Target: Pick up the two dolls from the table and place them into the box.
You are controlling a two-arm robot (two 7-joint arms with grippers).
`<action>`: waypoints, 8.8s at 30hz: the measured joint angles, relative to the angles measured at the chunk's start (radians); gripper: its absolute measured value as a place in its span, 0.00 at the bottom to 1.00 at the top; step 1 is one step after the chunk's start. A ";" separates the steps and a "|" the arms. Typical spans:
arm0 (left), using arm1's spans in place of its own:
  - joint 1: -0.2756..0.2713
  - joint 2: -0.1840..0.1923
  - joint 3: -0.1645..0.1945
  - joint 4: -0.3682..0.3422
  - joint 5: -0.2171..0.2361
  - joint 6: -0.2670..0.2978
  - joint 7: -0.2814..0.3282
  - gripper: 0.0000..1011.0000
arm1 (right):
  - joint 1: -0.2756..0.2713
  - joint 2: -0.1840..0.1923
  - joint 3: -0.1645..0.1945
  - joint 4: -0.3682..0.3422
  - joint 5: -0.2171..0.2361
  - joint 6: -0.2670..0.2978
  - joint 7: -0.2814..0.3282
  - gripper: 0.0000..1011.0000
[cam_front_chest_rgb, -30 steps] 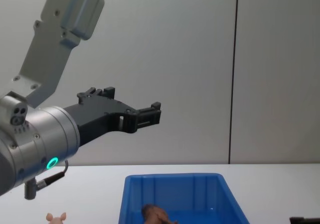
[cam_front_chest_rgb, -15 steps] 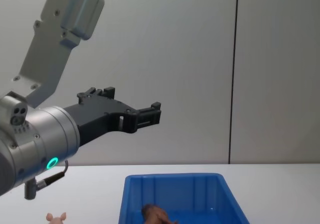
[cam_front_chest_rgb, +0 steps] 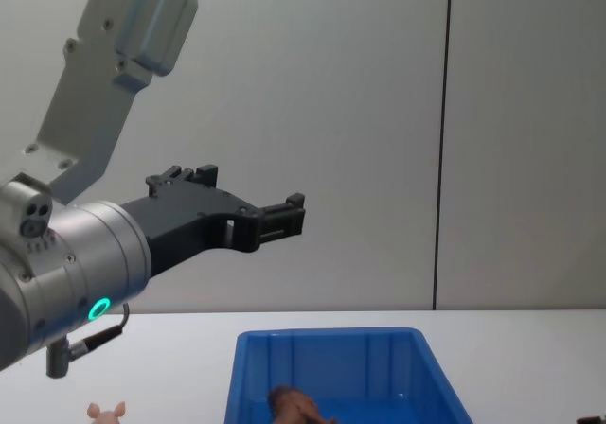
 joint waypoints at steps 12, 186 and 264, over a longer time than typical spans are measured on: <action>0.000 0.000 0.000 0.000 0.000 0.000 0.000 0.99 | 0.055 -0.028 -0.019 0.087 -0.030 0.007 0.028 0.99; 0.000 0.000 0.000 0.000 0.000 0.001 -0.001 0.99 | 0.051 0.074 0.087 -0.127 0.234 -0.340 -0.134 0.99; 0.205 0.080 -0.096 -0.147 -0.313 0.645 0.284 0.99 | -0.084 0.133 0.152 -0.235 0.268 -0.464 -0.342 0.99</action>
